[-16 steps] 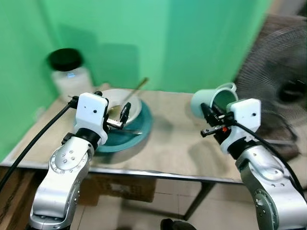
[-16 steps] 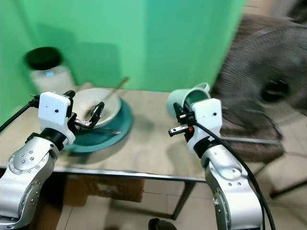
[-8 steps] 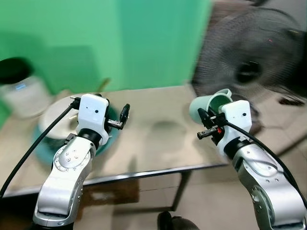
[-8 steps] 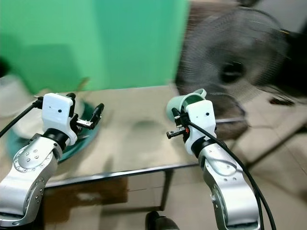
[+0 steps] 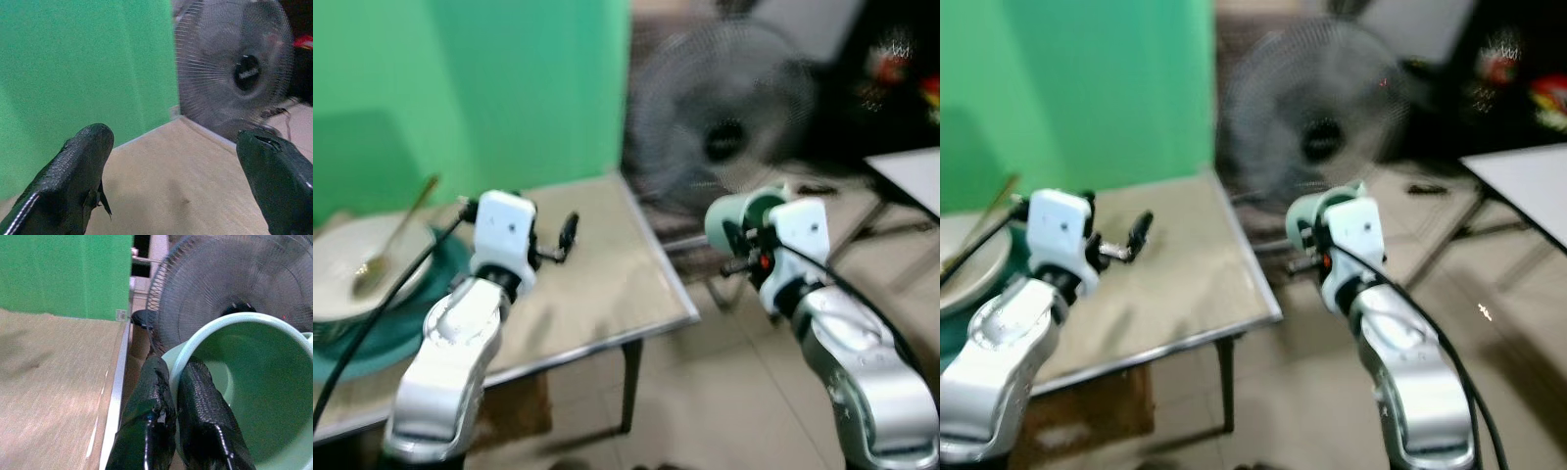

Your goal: Setting the table

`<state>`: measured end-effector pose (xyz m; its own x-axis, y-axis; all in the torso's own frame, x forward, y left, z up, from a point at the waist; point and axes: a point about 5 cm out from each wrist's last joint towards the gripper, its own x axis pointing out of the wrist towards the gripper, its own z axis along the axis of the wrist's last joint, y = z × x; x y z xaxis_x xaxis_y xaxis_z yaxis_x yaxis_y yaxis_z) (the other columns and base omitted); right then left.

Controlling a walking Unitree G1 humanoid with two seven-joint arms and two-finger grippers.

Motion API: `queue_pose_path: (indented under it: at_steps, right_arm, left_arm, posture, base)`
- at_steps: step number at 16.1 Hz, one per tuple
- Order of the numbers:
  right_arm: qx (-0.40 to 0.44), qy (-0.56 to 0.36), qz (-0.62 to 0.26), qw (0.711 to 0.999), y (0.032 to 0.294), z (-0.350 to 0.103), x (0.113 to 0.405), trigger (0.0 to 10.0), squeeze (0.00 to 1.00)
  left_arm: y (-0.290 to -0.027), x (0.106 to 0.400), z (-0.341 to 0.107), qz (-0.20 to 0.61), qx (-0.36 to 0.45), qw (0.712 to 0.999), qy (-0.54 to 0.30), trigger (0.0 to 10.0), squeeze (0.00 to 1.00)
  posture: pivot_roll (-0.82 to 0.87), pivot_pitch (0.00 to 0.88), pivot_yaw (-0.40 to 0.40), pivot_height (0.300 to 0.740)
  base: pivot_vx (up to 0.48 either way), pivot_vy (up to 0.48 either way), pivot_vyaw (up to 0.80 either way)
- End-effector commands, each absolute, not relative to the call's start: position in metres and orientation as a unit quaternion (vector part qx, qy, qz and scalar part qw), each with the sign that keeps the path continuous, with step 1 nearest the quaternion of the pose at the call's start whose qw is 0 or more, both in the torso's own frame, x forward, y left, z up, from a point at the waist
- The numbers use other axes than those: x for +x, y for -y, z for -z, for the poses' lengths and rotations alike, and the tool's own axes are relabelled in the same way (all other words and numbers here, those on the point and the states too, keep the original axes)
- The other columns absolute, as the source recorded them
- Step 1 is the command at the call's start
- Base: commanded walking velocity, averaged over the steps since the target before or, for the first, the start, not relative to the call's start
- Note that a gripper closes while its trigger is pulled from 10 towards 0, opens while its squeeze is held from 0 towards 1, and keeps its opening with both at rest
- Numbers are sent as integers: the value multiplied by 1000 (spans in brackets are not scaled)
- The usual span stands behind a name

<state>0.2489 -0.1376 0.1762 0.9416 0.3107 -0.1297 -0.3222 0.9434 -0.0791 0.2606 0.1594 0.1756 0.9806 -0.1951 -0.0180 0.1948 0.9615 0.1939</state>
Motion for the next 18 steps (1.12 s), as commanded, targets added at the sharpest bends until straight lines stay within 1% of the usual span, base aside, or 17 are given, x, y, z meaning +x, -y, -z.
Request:
queue_pose_path:
  at_steps: [1,5,8,12,15,18]
  right_arm:
    - [-52,-57,-151,986,143,-179,249,10000,0]
    - [-61,-64,-122,989,150,-175,249,10000,0]
    - [-70,-73,-86,991,160,-171,247,10000,0]
    - [-72,-86,-74,991,158,-165,237,10000,0]
    - [-79,-83,-63,991,163,-168,241,10000,0]
    - [-98,-77,-63,990,163,-168,245,10000,0]
  left_arm:
    - [-156,262,-179,104,100,989,8,10000,0]
    - [-155,264,-178,108,99,989,5,10000,0]
    - [-158,266,-175,106,106,989,-3,10000,0]
    - [-162,269,-175,102,107,989,5,10000,0]
    - [-152,273,-178,119,94,988,13,10000,0]
    - [-156,272,-176,108,94,990,18,10000,0]
  posture:
    - [87,0,-22,740]
    - [77,0,-11,740]
    - [65,0,-1,740]
    - [55,0,0,740]
    - [56,0,-2,740]
    - [61,0,-7,740]
  base:
    - [0,0,-800]
    - [0,0,-800]
    - [0,0,-800]
    - [0,0,-800]
    - [0,0,-788]
    - [0,0,-788]
